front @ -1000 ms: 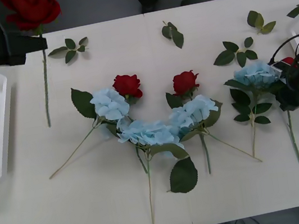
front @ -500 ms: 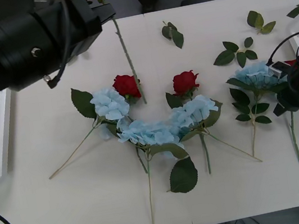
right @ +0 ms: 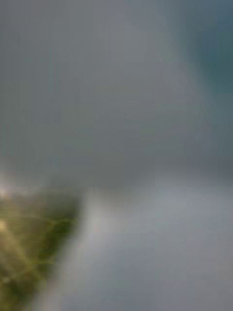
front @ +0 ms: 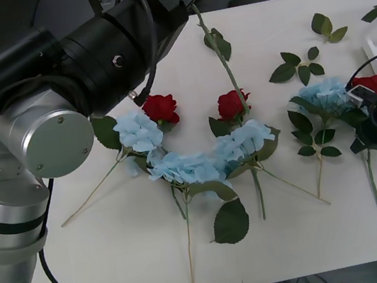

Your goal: Place the red flowers into the right box and the blue flowers into the left box. If a person shows an open palm, hand one flower to the person first, then continue sorting.

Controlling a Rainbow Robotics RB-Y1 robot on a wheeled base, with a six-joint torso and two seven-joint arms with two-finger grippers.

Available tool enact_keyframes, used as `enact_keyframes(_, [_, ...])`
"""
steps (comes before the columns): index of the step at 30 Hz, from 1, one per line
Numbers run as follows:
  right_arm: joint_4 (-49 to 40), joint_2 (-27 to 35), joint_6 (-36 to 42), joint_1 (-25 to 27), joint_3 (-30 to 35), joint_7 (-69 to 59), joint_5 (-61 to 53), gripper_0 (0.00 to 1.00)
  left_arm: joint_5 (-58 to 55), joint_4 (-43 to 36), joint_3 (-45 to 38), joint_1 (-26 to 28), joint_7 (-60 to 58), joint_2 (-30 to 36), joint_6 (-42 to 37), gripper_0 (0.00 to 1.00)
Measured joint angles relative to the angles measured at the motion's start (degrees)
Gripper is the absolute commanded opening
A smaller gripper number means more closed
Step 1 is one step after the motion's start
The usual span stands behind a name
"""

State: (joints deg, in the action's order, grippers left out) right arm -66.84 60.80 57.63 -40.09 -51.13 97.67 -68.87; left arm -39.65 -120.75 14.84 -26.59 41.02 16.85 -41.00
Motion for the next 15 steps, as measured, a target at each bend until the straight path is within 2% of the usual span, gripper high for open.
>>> enact_keyframes(4, [0.03, 0.01, -0.06, 0.0, 0.04, 0.0, -0.62, 0.97, 5.65, 0.0, 1.72, -0.03, -7.62, -0.48, 2.13, 0.0])
enact_keyframes(8, [-0.08, 0.73, 2.35, 0.0, 1.54, 1.86, -6.84, 0.97, 10.59, 0.0, 3.6, -0.05, -15.4, -0.48, 3.28, 0.0])
enact_keyframes(11, [-0.1, 2.2, 9.04, 0.08, 6.06, 10.8, -13.37, 0.97, 12.2, 0.0, 3.97, -0.07, -16.1, -0.48, 3.3, 0.0])
enact_keyframes(15, [0.28, 3.64, 16.69, 1.22, 16.28, 20.21, -23.41, 0.97, 13.12, 0.0, 3.97, -0.11, -16.1, -0.48, 3.31, 0.0])
